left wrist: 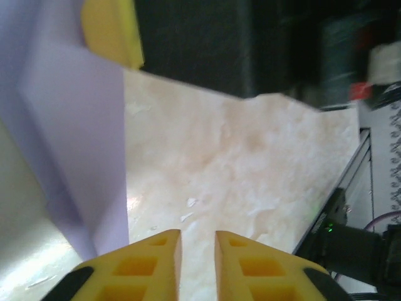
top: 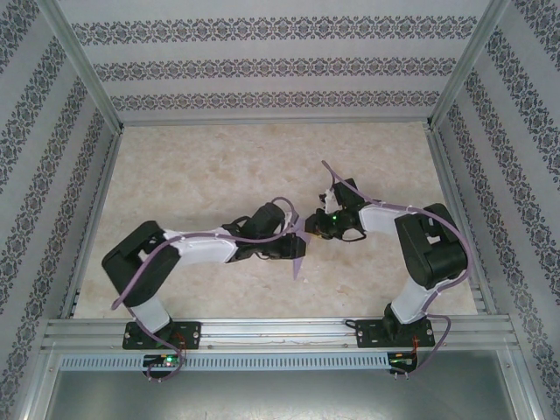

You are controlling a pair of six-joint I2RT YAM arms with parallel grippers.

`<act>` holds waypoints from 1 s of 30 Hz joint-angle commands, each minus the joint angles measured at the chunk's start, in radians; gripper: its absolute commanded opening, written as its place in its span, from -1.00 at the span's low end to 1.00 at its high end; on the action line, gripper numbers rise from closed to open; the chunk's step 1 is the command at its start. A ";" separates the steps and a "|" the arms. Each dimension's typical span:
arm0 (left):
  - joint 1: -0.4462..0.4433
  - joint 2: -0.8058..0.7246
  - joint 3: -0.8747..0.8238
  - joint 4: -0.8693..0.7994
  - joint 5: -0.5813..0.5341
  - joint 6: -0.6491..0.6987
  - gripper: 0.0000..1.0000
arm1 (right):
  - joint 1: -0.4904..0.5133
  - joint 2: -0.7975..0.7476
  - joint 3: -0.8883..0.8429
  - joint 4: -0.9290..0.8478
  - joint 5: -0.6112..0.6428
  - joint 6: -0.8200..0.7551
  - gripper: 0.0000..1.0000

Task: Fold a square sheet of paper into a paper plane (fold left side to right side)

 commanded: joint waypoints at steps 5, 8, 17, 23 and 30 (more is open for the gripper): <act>0.070 -0.249 -0.025 -0.222 -0.282 0.174 -0.27 | 0.001 -0.163 0.108 -0.218 0.162 -0.090 -0.17; 0.097 -0.347 -0.061 -0.249 -0.381 0.198 -0.13 | 0.018 -0.231 0.105 -0.292 0.276 -0.110 0.03; 0.202 -0.608 -0.239 -0.234 -0.546 0.188 0.16 | 0.257 -0.263 0.166 -0.487 0.590 -0.066 0.30; 0.258 -0.672 -0.310 -0.224 -0.516 0.146 0.18 | 0.403 -0.144 0.227 -0.499 0.681 0.019 0.41; 0.275 -0.665 -0.343 -0.191 -0.476 0.125 0.17 | 0.424 -0.034 0.261 -0.488 0.718 0.034 0.43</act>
